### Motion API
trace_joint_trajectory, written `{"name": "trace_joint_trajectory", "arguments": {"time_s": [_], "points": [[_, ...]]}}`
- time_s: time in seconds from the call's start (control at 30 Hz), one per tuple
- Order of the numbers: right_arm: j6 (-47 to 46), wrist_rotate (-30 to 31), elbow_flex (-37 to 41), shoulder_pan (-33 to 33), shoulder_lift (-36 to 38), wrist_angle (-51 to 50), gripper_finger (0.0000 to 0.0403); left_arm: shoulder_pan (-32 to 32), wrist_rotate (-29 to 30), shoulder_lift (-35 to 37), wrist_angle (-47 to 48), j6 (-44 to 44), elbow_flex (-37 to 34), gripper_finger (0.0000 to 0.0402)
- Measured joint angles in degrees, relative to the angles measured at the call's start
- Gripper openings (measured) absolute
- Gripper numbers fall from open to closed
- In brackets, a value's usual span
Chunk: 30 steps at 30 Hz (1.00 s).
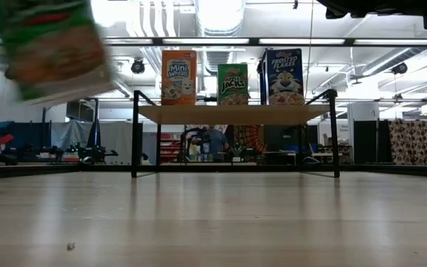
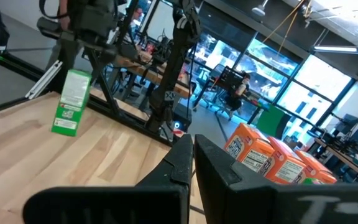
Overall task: Stack cereal on shelf
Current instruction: Put the green cereal box aligned with the other green cereal box on the shelf
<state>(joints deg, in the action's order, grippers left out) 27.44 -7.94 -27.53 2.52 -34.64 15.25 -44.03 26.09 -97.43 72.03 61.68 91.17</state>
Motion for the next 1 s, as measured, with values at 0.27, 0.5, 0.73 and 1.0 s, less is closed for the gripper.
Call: {"name": "trace_joint_trajectory", "arguments": {"time_s": [0.27,0.5,0.73,1.0], "points": [[-0.8,0.0,0.0,0.0,0.0,-0.1,0.0009,7.7,6.2,0.0,0.6,-20.1,5.2,0.0161],[-2.1,0.0,0.0,0.0,0.6,-3.0,0.0009,16.8,5.3,0.0,0.5,-39.7,10.9,0.0161],[-3.5,0.0,0.0,0.0,2.7,-6.1,0.0009,25.8,4.9,0.0,-1.5,-55.0,14.7,0.0161],[-7.5,0.0,0.0,0.0,5.2,-9.5,0.0009,33.4,4.8,0.0,-10.5,-70.8,14.9,0.0161]]}}
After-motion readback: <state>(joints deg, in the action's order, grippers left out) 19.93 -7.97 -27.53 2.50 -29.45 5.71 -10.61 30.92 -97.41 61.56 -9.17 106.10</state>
